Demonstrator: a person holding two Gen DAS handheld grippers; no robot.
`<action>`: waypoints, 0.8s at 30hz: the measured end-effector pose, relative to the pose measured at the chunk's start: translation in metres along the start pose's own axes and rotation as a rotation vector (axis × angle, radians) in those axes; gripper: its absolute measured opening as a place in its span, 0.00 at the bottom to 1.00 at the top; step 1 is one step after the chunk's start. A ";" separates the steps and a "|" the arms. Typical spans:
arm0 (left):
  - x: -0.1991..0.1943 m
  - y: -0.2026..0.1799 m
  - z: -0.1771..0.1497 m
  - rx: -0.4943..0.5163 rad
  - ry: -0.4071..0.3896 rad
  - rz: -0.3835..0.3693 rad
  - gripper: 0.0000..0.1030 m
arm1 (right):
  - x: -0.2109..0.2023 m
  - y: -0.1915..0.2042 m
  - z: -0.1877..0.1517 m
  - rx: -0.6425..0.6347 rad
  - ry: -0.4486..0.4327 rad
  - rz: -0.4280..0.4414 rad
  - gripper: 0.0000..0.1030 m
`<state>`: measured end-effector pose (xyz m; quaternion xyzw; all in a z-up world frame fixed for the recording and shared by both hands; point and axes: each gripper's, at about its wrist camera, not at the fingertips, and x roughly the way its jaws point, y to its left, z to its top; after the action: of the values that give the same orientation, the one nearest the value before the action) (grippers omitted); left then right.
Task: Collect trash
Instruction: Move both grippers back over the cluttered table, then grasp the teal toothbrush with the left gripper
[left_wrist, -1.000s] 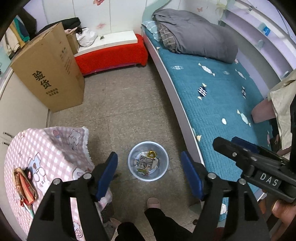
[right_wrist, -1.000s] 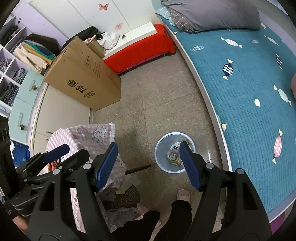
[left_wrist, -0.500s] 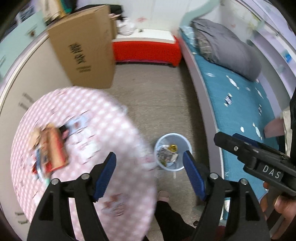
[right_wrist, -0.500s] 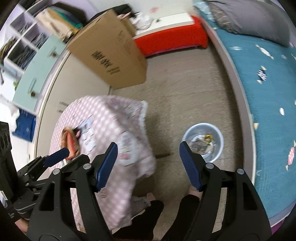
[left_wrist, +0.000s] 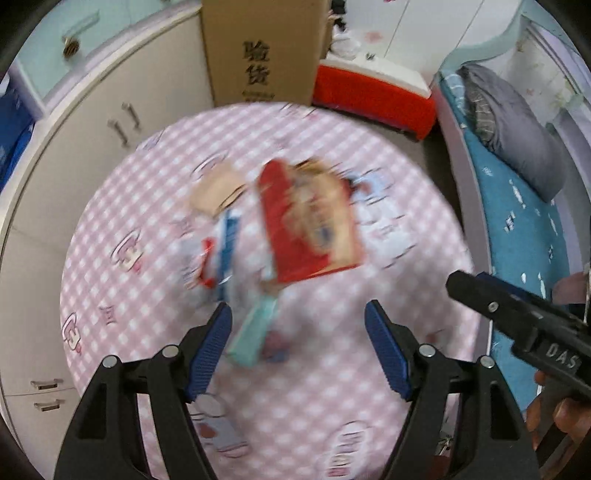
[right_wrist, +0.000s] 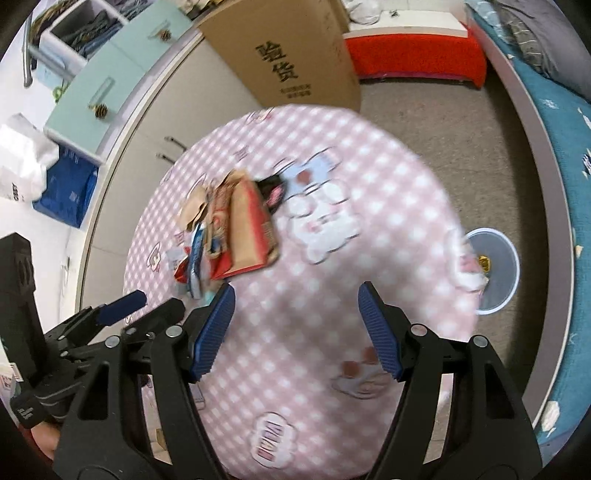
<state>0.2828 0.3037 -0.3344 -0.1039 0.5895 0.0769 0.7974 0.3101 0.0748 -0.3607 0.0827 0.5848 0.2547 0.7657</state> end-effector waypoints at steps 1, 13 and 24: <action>0.007 0.010 -0.003 -0.004 0.019 -0.004 0.70 | 0.006 0.006 -0.002 0.000 0.007 0.000 0.66; 0.073 0.031 -0.012 0.033 0.139 -0.071 0.34 | 0.037 0.019 -0.019 0.047 0.034 -0.060 0.66; 0.019 0.047 -0.017 0.071 0.039 -0.169 0.09 | 0.033 0.059 -0.012 -0.006 0.006 -0.016 0.66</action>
<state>0.2612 0.3442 -0.3614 -0.1266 0.5965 -0.0135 0.7924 0.2875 0.1399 -0.3677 0.0751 0.5870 0.2503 0.7662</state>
